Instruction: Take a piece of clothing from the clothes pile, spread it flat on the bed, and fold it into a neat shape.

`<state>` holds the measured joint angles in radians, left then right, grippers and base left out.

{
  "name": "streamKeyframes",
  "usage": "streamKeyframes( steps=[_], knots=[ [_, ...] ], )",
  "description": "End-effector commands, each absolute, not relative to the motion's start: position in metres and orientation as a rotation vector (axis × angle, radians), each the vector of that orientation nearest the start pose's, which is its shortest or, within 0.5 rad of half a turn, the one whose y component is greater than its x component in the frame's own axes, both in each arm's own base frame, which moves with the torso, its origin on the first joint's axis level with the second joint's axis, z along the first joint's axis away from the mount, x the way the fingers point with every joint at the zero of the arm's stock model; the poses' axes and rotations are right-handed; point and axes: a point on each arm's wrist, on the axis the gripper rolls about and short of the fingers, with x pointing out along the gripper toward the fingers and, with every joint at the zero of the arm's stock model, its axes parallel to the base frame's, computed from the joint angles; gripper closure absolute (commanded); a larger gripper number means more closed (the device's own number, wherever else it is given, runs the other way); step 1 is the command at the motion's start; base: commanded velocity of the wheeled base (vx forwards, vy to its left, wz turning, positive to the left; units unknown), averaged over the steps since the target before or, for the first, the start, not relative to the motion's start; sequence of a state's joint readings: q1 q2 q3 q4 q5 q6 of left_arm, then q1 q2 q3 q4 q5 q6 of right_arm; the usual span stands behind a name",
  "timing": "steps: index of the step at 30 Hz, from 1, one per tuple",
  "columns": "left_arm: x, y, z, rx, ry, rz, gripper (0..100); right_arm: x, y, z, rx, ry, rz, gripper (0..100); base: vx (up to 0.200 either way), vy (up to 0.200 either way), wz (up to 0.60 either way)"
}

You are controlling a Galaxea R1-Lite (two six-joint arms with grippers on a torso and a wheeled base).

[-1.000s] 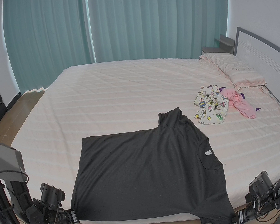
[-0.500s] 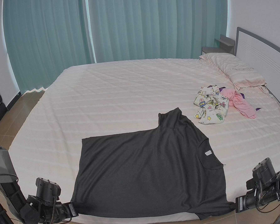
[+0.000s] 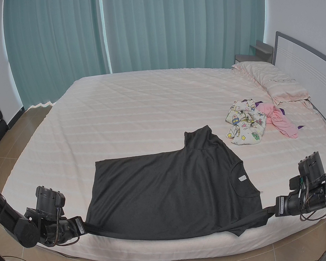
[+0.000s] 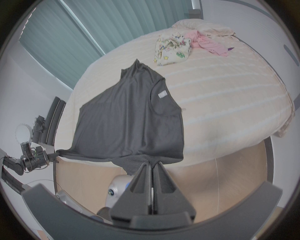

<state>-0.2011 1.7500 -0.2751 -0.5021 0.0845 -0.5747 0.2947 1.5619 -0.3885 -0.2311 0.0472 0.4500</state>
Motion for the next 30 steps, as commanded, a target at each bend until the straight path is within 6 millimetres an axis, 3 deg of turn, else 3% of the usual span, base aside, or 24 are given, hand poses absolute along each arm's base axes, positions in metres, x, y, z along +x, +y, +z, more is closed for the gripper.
streamKeyframes(
  steps=[1,6,12,30],
  knots=[
    [0.212,-0.039,0.063,-0.412,0.898,0.160,100,0.201,0.058,0.111,0.321,0.902,0.105,100,0.000,0.000,0.00],
    [0.212,-0.038,0.062,-0.408,0.923,0.178,100,0.215,0.057,0.125,0.339,0.849,0.101,100,0.000,0.000,0.00],
    [0.216,-0.037,0.059,-0.407,0.965,0.187,100,0.227,0.060,0.127,0.337,0.856,0.098,100,0.000,0.000,0.00],
    [0.271,-0.036,0.053,-0.496,0.915,0.249,100,0.272,0.067,0.132,0.352,0.820,0.090,100,0.000,0.000,0.00]
  ],
)
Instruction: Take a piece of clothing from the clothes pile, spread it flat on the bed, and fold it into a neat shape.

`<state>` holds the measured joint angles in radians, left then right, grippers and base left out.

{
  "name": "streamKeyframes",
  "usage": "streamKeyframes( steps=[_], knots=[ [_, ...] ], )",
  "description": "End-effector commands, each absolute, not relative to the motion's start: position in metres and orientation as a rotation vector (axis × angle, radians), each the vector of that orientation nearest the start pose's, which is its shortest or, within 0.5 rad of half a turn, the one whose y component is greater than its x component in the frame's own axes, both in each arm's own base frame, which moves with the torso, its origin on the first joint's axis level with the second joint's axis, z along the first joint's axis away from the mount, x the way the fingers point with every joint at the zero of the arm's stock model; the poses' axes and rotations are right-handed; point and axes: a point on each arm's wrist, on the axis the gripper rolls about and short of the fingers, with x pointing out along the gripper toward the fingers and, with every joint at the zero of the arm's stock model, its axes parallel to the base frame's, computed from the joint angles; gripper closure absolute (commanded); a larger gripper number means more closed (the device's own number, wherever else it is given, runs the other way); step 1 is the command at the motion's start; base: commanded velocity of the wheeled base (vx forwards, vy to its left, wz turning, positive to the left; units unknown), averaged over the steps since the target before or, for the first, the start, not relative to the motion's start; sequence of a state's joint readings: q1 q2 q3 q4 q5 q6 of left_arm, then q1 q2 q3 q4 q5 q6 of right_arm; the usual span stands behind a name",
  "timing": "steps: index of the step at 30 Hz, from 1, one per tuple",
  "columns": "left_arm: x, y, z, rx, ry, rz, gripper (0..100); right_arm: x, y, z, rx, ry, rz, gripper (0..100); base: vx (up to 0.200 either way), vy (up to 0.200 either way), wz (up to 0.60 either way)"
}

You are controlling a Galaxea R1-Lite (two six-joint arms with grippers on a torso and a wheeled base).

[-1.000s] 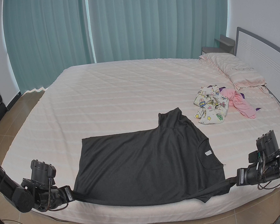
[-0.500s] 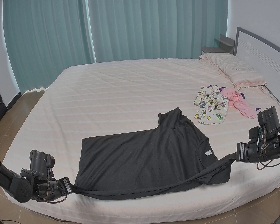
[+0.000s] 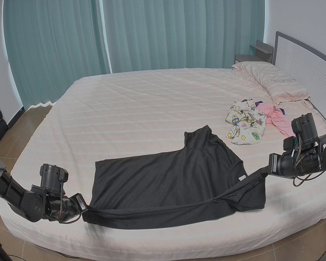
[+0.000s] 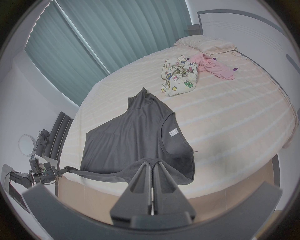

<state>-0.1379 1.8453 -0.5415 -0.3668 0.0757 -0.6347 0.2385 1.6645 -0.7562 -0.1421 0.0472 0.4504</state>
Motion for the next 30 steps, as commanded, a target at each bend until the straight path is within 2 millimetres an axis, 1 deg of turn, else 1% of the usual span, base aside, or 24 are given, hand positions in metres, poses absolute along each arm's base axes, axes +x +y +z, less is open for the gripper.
streamKeyframes(
  steps=[1,2,10,14,19,24,30],
  knots=[
    [0.271,-0.036,0.053,-0.496,0.915,0.249,100,0.272,0.067,0.132,0.352,0.820,0.090,100,0.000,0.000,0.00],
    [0.279,-0.036,0.051,-0.501,0.914,0.253,100,0.279,0.065,0.133,0.357,0.814,0.081,100,0.000,0.000,0.00],
    [0.300,-0.036,0.042,-0.505,0.909,0.269,100,0.298,0.064,0.126,0.362,0.821,0.061,100,0.000,0.000,0.00],
    [0.312,-0.036,0.041,-0.541,0.891,0.287,100,0.303,0.062,0.122,0.368,0.822,0.051,100,0.000,0.000,0.00],
    [0.322,-0.036,0.038,-0.550,0.884,0.289,100,0.306,0.063,0.120,0.376,0.825,0.050,100,0.000,0.000,0.00],
    [0.332,-0.037,0.026,-0.550,0.900,0.292,100,0.312,0.063,0.117,0.385,0.828,0.046,100,0.000,0.000,0.00],
    [0.342,-0.038,0.020,-0.560,0.897,0.300,100,0.320,0.064,0.111,0.389,0.824,0.044,100,0.000,0.000,0.00]
  ],
)
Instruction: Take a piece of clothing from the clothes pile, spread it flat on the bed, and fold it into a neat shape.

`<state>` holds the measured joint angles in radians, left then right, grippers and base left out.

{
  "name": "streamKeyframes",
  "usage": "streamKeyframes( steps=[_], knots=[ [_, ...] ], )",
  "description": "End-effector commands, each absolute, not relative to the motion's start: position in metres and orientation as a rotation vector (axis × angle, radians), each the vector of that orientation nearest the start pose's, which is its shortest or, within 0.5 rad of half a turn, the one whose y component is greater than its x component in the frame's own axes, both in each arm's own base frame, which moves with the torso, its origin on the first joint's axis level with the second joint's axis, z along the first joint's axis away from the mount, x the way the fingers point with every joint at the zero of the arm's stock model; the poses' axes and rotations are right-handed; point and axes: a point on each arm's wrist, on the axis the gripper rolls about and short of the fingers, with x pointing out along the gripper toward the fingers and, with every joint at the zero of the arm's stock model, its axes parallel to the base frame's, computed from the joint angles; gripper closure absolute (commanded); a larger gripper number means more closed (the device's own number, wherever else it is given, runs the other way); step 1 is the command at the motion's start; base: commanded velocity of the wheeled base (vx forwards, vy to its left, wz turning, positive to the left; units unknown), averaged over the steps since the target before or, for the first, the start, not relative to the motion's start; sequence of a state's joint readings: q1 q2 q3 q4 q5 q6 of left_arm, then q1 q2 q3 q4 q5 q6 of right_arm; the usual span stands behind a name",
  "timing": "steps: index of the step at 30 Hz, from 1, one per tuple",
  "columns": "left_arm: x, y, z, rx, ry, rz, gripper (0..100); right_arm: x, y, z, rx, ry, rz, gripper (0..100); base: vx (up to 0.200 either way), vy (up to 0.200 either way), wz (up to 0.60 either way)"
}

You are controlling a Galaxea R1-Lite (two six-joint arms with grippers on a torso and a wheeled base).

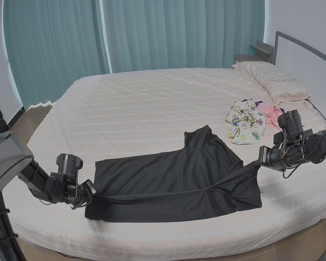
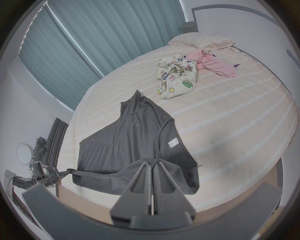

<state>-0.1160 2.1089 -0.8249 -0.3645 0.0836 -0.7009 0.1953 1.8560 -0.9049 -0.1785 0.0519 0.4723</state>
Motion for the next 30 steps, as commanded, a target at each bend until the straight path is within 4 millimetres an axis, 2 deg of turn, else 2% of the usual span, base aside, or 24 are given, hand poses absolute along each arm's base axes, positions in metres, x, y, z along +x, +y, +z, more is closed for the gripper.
streamKeyframes(
  steps=[1,12,13,24,30],
  knots=[
    [0.347,-0.039,0.021,-0.582,0.882,0.309,100,0.323,0.064,0.110,0.392,0.818,0.044,100,0.000,0.000,0.00],
    [0.363,-0.040,0.012,-0.603,0.873,0.317,100,0.333,0.064,0.107,0.398,0.791,0.045,100,0.000,0.000,0.00],
    [0.364,-0.040,0.012,-0.608,0.870,0.318,0,0.334,0.064,0.107,0.398,0.790,0.045,100,0.000,0.000,0.00],
    [0.372,-0.035,0.013,-0.644,0.844,0.342,0,0.332,0.065,0.105,0.429,0.800,0.036,100,0.000,0.000,0.00],
    [0.359,-0.026,0.023,-0.684,0.838,0.360,0,0.325,0.065,0.109,0.456,0.801,0.033,100,0.000,0.000,0.00]
  ],
)
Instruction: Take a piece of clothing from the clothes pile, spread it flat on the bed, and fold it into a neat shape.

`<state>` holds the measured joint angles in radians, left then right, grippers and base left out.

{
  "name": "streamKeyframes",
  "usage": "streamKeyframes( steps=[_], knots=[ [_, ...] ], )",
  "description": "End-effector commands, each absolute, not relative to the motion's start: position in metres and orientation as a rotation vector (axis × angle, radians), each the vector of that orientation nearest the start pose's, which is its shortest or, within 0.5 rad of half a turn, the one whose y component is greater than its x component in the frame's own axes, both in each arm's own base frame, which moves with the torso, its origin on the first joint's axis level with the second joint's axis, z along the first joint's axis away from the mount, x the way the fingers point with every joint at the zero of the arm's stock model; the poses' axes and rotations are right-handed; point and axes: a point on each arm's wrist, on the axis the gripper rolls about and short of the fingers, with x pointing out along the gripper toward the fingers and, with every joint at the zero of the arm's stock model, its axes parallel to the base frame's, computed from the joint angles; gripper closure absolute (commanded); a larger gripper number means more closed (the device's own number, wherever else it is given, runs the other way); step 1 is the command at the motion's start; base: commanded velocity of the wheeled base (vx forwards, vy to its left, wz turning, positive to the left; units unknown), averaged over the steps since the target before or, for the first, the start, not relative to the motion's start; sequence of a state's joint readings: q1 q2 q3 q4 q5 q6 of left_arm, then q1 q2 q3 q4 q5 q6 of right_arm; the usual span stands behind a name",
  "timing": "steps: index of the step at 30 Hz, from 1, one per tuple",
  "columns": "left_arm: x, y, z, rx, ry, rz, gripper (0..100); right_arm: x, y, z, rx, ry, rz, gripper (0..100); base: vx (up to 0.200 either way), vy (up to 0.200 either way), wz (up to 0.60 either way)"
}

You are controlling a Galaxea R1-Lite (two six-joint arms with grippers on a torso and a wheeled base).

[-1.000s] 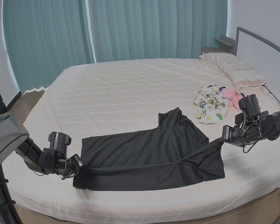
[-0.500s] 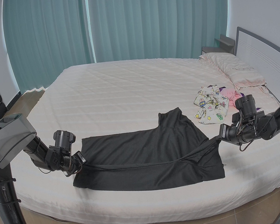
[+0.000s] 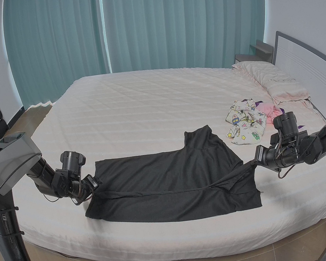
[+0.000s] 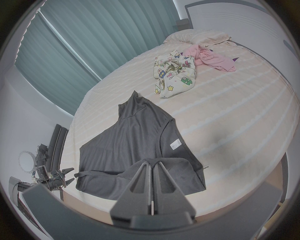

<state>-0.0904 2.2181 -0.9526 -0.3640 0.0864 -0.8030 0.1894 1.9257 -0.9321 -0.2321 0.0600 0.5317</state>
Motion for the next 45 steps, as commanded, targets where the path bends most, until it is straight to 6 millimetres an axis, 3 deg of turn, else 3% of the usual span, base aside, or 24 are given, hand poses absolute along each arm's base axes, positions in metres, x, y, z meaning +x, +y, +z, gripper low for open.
streamKeyframes(
  steps=[1,11,12,18,28,38,45],
  knots=[
    [0.355,-0.026,0.022,-0.684,0.847,0.359,0,0.322,0.064,0.109,0.455,0.805,0.032,100,0.000,0.000,0.00],
    [0.327,-0.023,0.021,-0.718,0.928,0.320,0,0.297,0.063,0.097,0.424,0.882,0.032,100,0.000,0.000,0.00],
    [0.320,-0.023,0.021,-0.725,0.931,0.307,0,0.289,0.064,0.091,0.396,0.915,0.037,0,0.000,0.000,0.00],
    [0.310,-0.021,0.016,-0.734,0.908,0.296,0,0.275,0.060,0.076,0.334,1.045,0.020,0,0.000,0.000,0.00],
    [0.309,-0.021,0.017,-0.789,0.908,0.268,0,0.274,0.054,0.072,0.389,1.041,0.017,0,0.000,0.000,0.00],
    [0.310,-0.012,0.028,-0.873,0.873,0.265,0,0.266,0.046,0.039,0.561,0.980,0.046,0,0.000,0.000,0.00],
    [0.309,-0.008,0.028,-0.882,0.869,0.274,0,0.265,0.039,0.040,0.584,0.970,0.047,0,0.000,0.000,0.00]
  ],
)
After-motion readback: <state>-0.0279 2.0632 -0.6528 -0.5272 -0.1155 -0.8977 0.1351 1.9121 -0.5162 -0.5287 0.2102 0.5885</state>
